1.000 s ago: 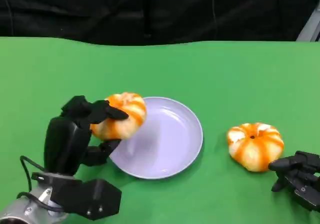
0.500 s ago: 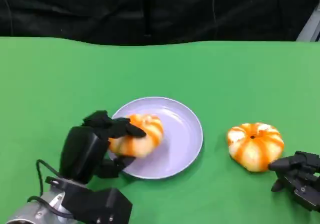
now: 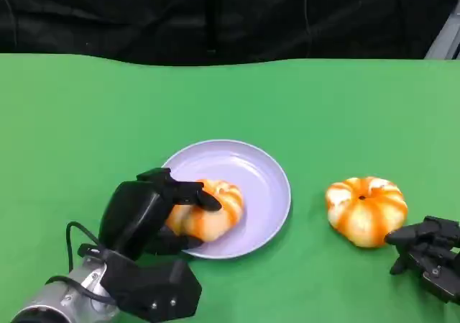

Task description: Grasp the bread from the table and place it into the plate.

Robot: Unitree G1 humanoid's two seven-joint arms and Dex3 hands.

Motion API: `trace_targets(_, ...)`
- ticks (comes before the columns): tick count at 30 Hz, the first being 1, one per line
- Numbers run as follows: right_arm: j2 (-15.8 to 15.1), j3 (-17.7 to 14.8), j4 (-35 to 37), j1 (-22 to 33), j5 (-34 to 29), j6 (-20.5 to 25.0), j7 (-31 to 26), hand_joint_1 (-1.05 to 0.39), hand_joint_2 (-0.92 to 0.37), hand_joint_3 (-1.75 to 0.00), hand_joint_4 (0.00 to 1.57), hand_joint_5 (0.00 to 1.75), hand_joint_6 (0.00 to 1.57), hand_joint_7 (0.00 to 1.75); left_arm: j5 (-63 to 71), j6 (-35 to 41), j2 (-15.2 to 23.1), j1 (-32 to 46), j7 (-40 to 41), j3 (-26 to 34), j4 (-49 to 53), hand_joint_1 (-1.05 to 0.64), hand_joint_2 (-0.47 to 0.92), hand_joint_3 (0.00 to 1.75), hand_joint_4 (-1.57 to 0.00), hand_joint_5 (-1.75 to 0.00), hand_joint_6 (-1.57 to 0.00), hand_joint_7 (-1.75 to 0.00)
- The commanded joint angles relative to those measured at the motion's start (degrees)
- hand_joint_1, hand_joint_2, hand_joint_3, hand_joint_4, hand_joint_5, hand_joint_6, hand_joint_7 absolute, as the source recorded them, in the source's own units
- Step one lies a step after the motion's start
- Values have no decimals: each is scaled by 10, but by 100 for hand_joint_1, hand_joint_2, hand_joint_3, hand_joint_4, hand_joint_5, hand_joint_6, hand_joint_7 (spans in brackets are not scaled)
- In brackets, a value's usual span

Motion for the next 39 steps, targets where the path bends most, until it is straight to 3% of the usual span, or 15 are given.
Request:
trace_targets(1,-4,-1,-2,3,5,-5,-1,-4,-92,-34,79,132,100,62,-7,10,2,-18,-16,3,9,7,92,16,-87,-104,-110,-45)
trace_targets(5,-5,0,-3,4,1,-5,-6,-5,-92,-32,79,132,101,61,-9,16,0,-24,-24,4,13,8,92,16,-86,-104,-110,-44)
trace_targets(7,-5,1,-4,5,0,-5,-8,-6,-92,-31,79,131,101,61,-9,19,0,-26,-30,4,16,4,92,12,-93,-77,-112,-22)
trace_targets(9,-5,1,-5,6,-1,-5,-8,-5,-92,-31,80,131,101,61,-10,23,0,-27,-38,4,16,-6,92,6,-101,-29,-106,-5)
trace_targets(12,-5,1,-5,6,0,-5,-8,-5,-92,-31,80,131,101,60,-14,24,1,-26,-46,4,15,-12,92,4,-100,-9,-100,-1)
trace_targets(18,-4,0,-8,5,6,2,-1,-3,-92,-34,79,130,101,59,-21,26,2,-26,-59,4,14,-39,92,7,-86,-1,-83,0)
trace_targets(23,-4,1,-8,6,3,1,-4,-3,-92,-35,79,130,101,59,-35,23,2,-24,-83,10,13,-45,92,9,-83,0,-81,0)
trace_targets(26,-5,1,-5,5,2,-3,-4,-4,-92,-34,80,130,102,59,-64,10,-2,-19,-125,25,13,-57,92,12,-75,0,-72,0)
trace_targets(28,-4,0,-4,4,5,-4,-1,-4,-92,-34,80,130,102,59,-86,-3,-4,-14,-155,37,13,-71,92,17,-57,0,-53,0)
trace_targets(39,-4,-1,-5,5,4,-4,-1,-2,-92,-34,80,130,102,59,-138,-28,-9,-4,-243,72,10,-88,92,28,-42,0,-38,0)
